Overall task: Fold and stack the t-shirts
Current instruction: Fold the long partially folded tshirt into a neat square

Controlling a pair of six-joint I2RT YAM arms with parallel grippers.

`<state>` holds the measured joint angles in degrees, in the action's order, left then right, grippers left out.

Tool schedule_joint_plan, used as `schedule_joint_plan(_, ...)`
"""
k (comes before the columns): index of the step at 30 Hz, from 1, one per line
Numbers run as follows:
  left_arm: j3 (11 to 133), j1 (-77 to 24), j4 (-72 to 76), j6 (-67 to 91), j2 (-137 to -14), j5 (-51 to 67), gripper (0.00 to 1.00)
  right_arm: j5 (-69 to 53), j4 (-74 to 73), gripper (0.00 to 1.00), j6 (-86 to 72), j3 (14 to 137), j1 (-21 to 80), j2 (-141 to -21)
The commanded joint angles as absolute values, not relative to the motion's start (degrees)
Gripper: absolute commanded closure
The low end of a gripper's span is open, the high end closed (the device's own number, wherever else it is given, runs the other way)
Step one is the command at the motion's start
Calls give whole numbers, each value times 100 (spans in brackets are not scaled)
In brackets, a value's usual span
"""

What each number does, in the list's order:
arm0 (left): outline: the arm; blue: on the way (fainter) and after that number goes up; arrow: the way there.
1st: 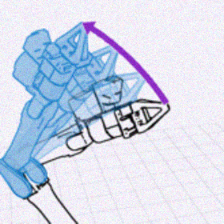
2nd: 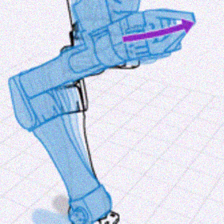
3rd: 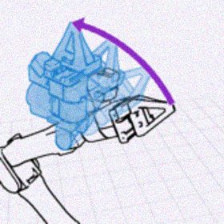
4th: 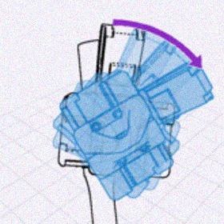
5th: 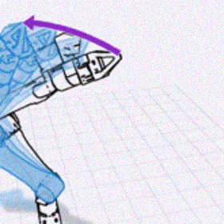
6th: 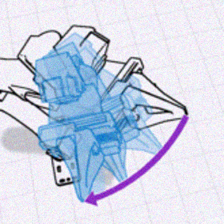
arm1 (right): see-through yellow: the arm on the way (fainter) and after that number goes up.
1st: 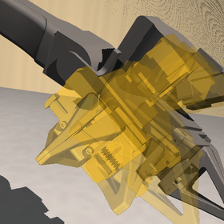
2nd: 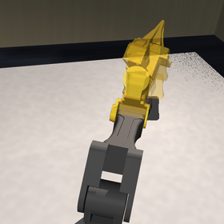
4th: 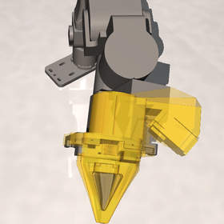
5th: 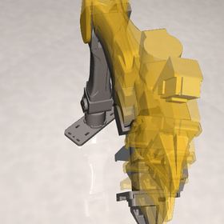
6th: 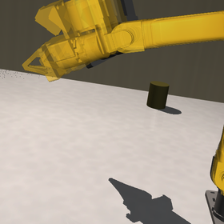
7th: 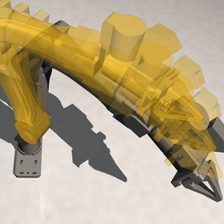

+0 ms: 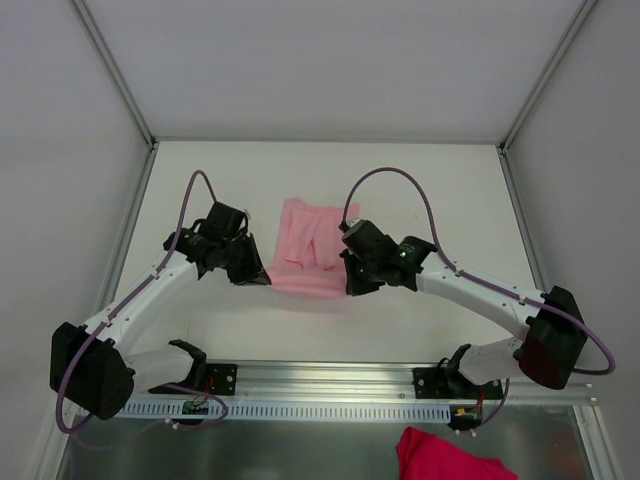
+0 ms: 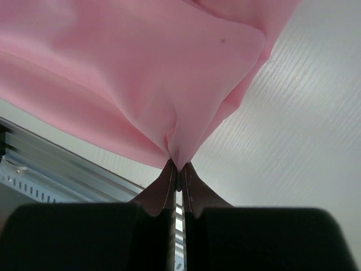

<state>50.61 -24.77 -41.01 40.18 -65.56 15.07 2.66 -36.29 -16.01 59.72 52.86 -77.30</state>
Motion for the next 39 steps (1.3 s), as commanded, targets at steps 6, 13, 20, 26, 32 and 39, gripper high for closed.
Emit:
schedule_joint_plan(6, 6151, -2470, -4131, 3533, -7075, 985, 100, 808, -3718, 99, -906, 6547, 5203, -8077)
schedule_joint_plan(13, 6609, -2470, -4324, 3384, -7216, 1072, 100, 835, -3884, 99, -572, 6934, 5045, -8191)
schedule_joint_plan(20, 6249, -2470, -4587, 3428, -6733, 1266, 100, 739, -4069, 99, -483, 7049, 5027, -8007)
schedule_joint_plan(26, 5731, -2479, -5255, 3322, -6030, 1248, 100, 292, -4262, 99, -527, 6690, 5045, -7665)
schedule_joint_plan(32, 4871, -2479, -5125, 3252, -5661, 1608, 100, -255, -4509, 99, -764, 6364, 5290, -7524)
schedule_joint_plan(39, 4570, -2487, -5255, 3208, -5230, 1872, 100, -193, -4632, 99, -1212, 6057, 5949, -7155)
